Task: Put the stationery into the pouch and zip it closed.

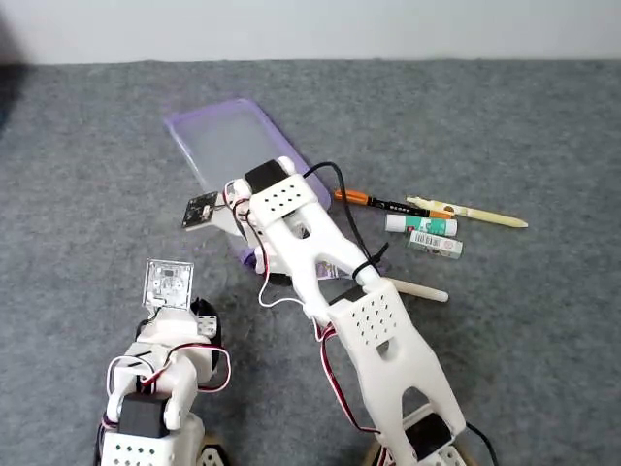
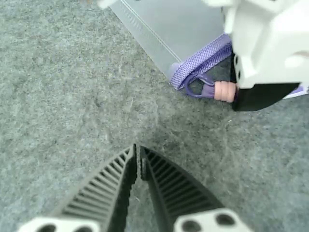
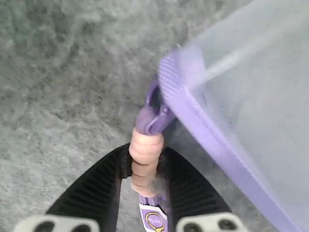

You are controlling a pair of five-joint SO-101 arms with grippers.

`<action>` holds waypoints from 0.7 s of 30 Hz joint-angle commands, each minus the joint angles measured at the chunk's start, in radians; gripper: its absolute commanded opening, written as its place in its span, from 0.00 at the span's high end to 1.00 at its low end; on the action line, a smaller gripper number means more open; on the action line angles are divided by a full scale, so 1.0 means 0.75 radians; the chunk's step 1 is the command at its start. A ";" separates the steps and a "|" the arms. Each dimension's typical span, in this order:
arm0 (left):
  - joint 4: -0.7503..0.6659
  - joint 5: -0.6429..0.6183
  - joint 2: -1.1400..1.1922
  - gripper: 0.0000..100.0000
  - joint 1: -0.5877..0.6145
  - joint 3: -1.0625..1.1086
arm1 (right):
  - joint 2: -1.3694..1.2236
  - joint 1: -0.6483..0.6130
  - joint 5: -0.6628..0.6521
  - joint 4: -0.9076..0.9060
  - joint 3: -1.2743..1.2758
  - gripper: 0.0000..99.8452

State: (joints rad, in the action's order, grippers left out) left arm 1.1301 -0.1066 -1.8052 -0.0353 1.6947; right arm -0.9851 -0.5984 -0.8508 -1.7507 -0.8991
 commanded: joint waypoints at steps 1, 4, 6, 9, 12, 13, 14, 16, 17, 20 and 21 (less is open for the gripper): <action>-0.029 0.006 -0.002 0.99 0.010 -0.013 | 0.161 0.069 0.016 -0.060 -0.037 0.99; -0.029 0.006 -0.002 0.99 0.010 -0.013 | 0.273 0.093 0.018 -0.060 -0.033 0.99; -0.029 0.006 -0.002 0.99 0.010 -0.013 | 0.343 0.099 0.027 -0.060 -0.031 0.99; -0.029 0.006 -0.002 0.99 0.010 -0.013 | 0.425 0.087 0.090 -0.060 -0.031 0.99; -0.029 0.006 -0.002 0.99 0.010 -0.013 | 0.482 0.054 0.133 -0.058 -0.031 0.99; -0.029 0.006 -0.002 0.99 0.010 -0.013 | 0.494 0.042 0.147 -0.058 -0.031 0.99; -0.029 0.006 -0.002 0.99 0.010 -0.013 | 0.504 0.030 0.160 -0.058 -0.031 0.99; -0.029 0.006 -0.002 0.99 0.010 -0.013 | 0.523 0.009 0.190 -0.058 -0.031 0.99; -0.029 0.006 -0.002 0.99 0.010 -0.013 | 0.529 0.001 0.209 -0.058 -0.031 0.99; -0.029 0.006 -0.002 0.99 0.010 -0.013 | 0.555 -0.032 0.258 -0.058 -0.031 0.99; -0.029 0.006 -0.002 0.99 0.010 -0.013 | 0.564 -0.044 0.266 -0.058 -0.031 0.99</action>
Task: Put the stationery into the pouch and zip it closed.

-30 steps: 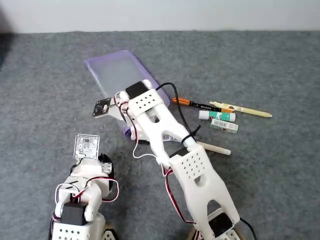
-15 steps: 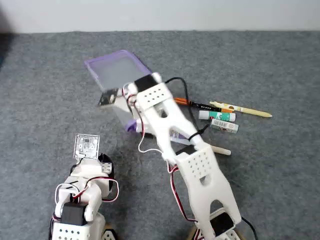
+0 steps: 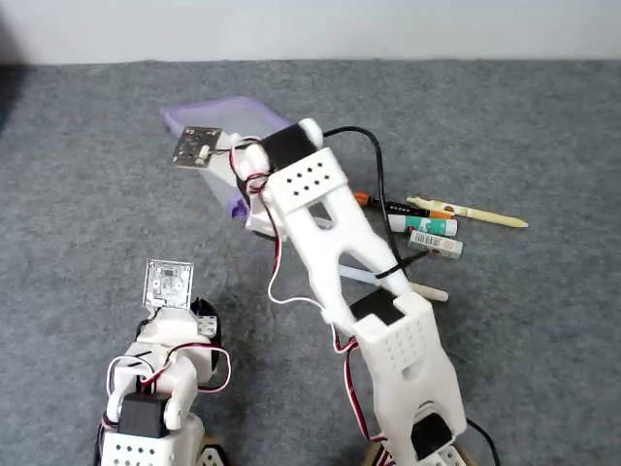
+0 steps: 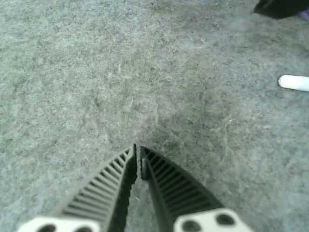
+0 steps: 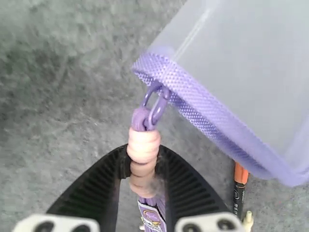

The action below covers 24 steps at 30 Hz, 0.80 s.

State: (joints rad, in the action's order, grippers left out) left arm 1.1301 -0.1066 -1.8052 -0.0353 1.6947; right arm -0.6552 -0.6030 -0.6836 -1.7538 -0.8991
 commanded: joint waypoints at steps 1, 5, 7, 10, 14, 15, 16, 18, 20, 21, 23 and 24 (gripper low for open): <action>-0.029 0.006 -0.002 0.99 0.010 -0.013 | 0.130 -0.052 0.045 -0.054 -0.031 0.99; -0.029 0.006 -0.002 0.99 0.010 -0.013 | 0.157 -0.111 0.063 -0.054 -0.031 0.99; -0.029 0.006 -0.002 0.99 0.010 -0.013 | 0.163 -0.152 0.084 -0.054 -0.031 0.99; -0.029 0.006 -0.002 0.99 0.010 -0.013 | 0.152 -0.220 0.125 -0.054 -0.031 0.99; -0.029 0.006 -0.002 0.99 0.010 -0.013 | 0.150 -0.287 0.125 -0.054 -0.031 0.99; -0.029 0.006 -0.002 0.99 0.010 -0.013 | 0.150 -0.298 0.125 -0.054 -0.031 0.99; -0.029 0.006 -0.002 0.99 0.010 -0.013 | 0.150 -0.300 0.125 -0.054 -0.031 0.99; -0.029 0.006 -0.002 0.99 0.002 -0.013 | 0.146 -0.300 0.125 -0.054 -0.031 0.99; -0.029 0.006 -0.002 0.99 0.002 -0.013 | 0.124 -0.296 0.125 -0.052 -0.031 0.99; -0.029 0.006 -0.002 0.99 -0.002 -0.013 | 0.111 -0.296 0.125 -0.052 -0.031 0.99; -0.029 0.008 -0.002 0.99 -0.023 -0.015 | 0.081 -0.296 0.125 -0.052 -0.031 0.99; -0.029 0.010 -0.004 0.98 -0.053 -0.015 | 0.062 -0.296 0.125 -0.052 -0.031 0.99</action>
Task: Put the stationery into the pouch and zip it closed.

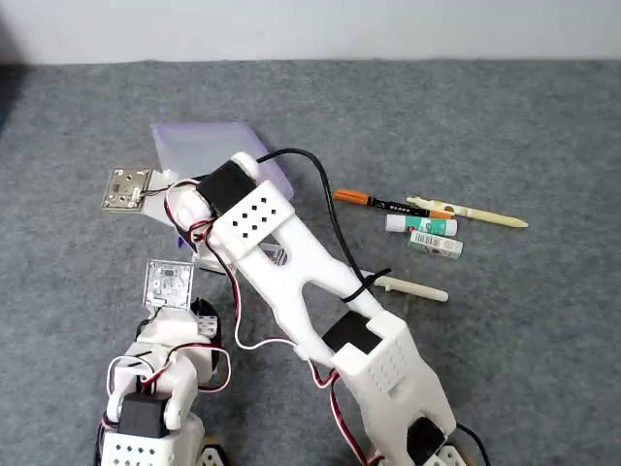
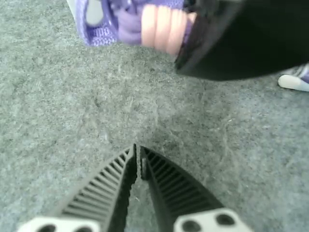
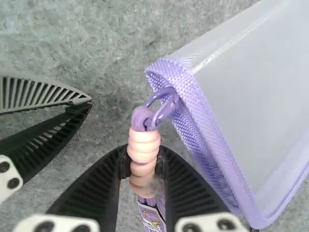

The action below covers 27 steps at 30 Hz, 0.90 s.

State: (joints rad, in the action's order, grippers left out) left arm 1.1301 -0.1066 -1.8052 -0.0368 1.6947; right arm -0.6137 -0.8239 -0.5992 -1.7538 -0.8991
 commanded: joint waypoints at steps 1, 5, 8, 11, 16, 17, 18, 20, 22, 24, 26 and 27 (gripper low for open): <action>-0.029 0.018 -0.006 0.98 -0.072 -0.015 | -0.009 -0.001 0.012 -0.052 -0.031 0.99; -0.039 0.235 -0.006 0.98 -0.008 -0.089 | -0.042 0.005 0.012 -0.052 -0.037 0.99; -0.041 0.393 -0.008 0.98 0.155 -0.230 | -0.042 0.030 0.025 -0.052 -0.037 0.99; -0.106 0.370 -0.006 0.98 0.301 -0.304 | -0.040 0.048 0.041 -0.052 -0.037 0.99; -0.133 0.131 -0.006 0.97 0.405 -0.304 | -0.034 0.052 0.041 -0.052 -0.039 0.99; -0.133 0.090 -0.006 0.95 0.413 -0.304 | -0.021 0.052 0.041 -0.052 -0.039 0.99; -0.135 0.043 -0.006 0.93 0.413 -0.304 | -0.003 0.050 0.041 -0.052 -0.039 0.99; -0.153 -0.041 -0.006 0.87 0.411 -0.302 | 0.032 0.048 0.043 -0.052 -0.039 0.99; -0.196 -0.110 -0.002 0.84 0.403 -0.292 | 0.071 0.046 0.047 -0.052 -0.039 0.99; -0.272 -0.158 -0.004 0.83 0.374 -0.249 | 0.103 0.048 0.086 -0.052 -0.039 0.99; -0.344 -0.188 -0.004 0.83 0.340 -0.199 | 0.124 0.050 0.108 -0.052 -0.035 0.99; -0.378 -0.207 -0.004 0.82 0.319 -0.177 | 0.130 0.050 0.108 -0.052 -0.035 0.99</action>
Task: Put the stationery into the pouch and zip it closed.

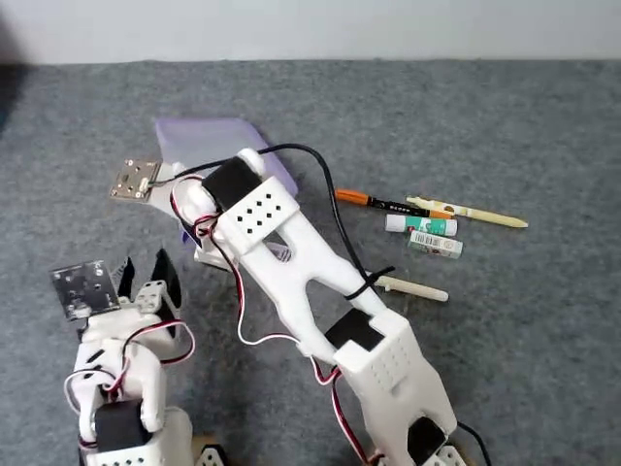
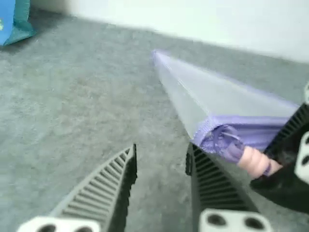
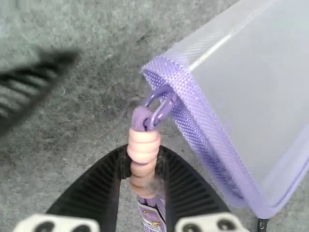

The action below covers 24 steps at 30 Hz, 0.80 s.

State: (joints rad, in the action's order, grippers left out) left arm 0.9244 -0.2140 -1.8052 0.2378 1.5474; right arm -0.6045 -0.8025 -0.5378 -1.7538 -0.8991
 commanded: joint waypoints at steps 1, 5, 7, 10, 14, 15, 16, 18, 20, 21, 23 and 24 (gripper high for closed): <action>-0.135 -0.076 -0.004 0.82 -0.068 0.038 | 0.126 0.019 0.027 -0.052 -0.035 0.99; -0.250 -0.080 -0.002 0.82 -0.133 0.101 | 0.134 0.017 0.023 -0.052 -0.035 0.99; -0.291 -0.080 -0.002 0.83 -0.137 0.128 | 0.134 0.017 0.020 -0.054 -0.035 0.99; -0.313 -0.076 -0.002 0.83 -0.135 0.146 | 0.134 0.013 0.018 -0.054 -0.035 0.99; -0.313 -0.076 0.000 0.83 -0.135 0.150 | 0.146 0.005 0.016 -0.056 -0.031 0.99; -0.313 -0.076 0.000 0.83 -0.135 0.150 | 0.154 0.003 0.016 -0.056 -0.031 0.99; -0.313 -0.076 0.000 0.83 -0.135 0.150 | 0.163 0.001 0.016 -0.056 -0.031 0.99; -0.313 -0.076 0.000 0.83 -0.135 0.150 | 0.175 -0.011 0.016 -0.056 -0.031 0.99; -0.313 -0.074 0.000 0.83 -0.135 0.159 | 0.185 -0.019 0.016 -0.058 -0.029 0.99; -0.313 -0.072 0.000 0.83 -0.133 0.167 | 0.185 -0.019 0.016 -0.058 -0.029 0.99; -0.311 -0.072 0.002 0.83 -0.129 0.183 | 0.185 -0.021 0.016 -0.058 -0.029 0.99; -0.311 -0.072 0.002 0.83 -0.129 0.183 | 0.185 -0.021 0.016 -0.060 -0.029 0.99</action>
State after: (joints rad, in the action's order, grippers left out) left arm 0.7112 -0.2616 -1.8052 0.1381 1.6932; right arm -0.5815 -0.8101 -0.5301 -1.7538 -0.8991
